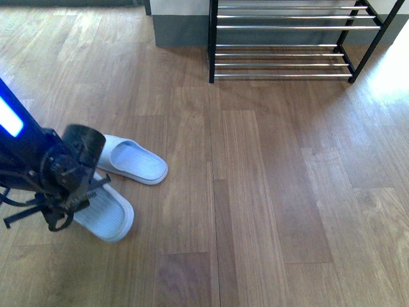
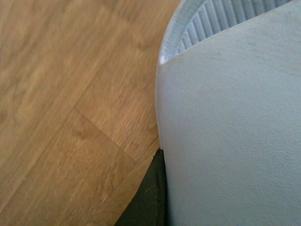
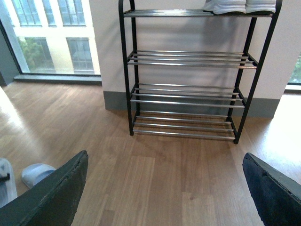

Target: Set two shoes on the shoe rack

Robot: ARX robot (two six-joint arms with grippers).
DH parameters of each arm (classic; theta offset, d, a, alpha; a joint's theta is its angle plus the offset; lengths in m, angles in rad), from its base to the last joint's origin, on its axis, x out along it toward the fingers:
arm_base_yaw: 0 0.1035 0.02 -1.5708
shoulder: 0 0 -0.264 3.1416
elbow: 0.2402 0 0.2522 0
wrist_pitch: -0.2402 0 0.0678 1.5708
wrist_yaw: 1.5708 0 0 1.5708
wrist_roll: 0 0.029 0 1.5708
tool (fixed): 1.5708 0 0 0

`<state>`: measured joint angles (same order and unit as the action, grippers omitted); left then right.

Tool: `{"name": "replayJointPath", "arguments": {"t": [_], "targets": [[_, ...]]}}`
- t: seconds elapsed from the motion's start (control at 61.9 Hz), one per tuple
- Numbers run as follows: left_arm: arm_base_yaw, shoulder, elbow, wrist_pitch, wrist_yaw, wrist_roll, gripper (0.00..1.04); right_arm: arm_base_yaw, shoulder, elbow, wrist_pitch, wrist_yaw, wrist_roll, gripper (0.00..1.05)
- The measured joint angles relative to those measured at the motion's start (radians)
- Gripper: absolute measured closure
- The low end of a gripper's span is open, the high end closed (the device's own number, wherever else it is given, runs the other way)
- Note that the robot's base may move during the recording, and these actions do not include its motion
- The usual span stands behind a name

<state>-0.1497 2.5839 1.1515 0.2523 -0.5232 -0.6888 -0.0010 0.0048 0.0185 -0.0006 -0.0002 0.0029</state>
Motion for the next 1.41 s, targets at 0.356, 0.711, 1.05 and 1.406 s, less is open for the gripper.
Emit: {"name": "replayJointPath", "arguments": {"t": [0.356, 0.711, 1.05, 1.406], "targets": [[0.035, -0.542, -0.416, 0.191, -0.032, 0.182, 1.03, 0.000, 0.000, 0.000, 0.000, 0.000, 0.000, 0.09], [0.024, -1.242, -0.838, 0.290, -0.126, 0.513, 1.03, 0.000, 0.000, 0.000, 0.000, 0.000, 0.000, 0.09], [-0.027, -1.678, -0.974, 0.173, -0.188, 0.644, 1.03, 0.000, 0.000, 0.000, 0.000, 0.000, 0.000, 0.09], [-0.030, -1.680, -0.974, 0.173, -0.187, 0.648, 1.03, 0.000, -0.001, 0.000, 0.000, 0.000, 0.000, 0.09]]}}
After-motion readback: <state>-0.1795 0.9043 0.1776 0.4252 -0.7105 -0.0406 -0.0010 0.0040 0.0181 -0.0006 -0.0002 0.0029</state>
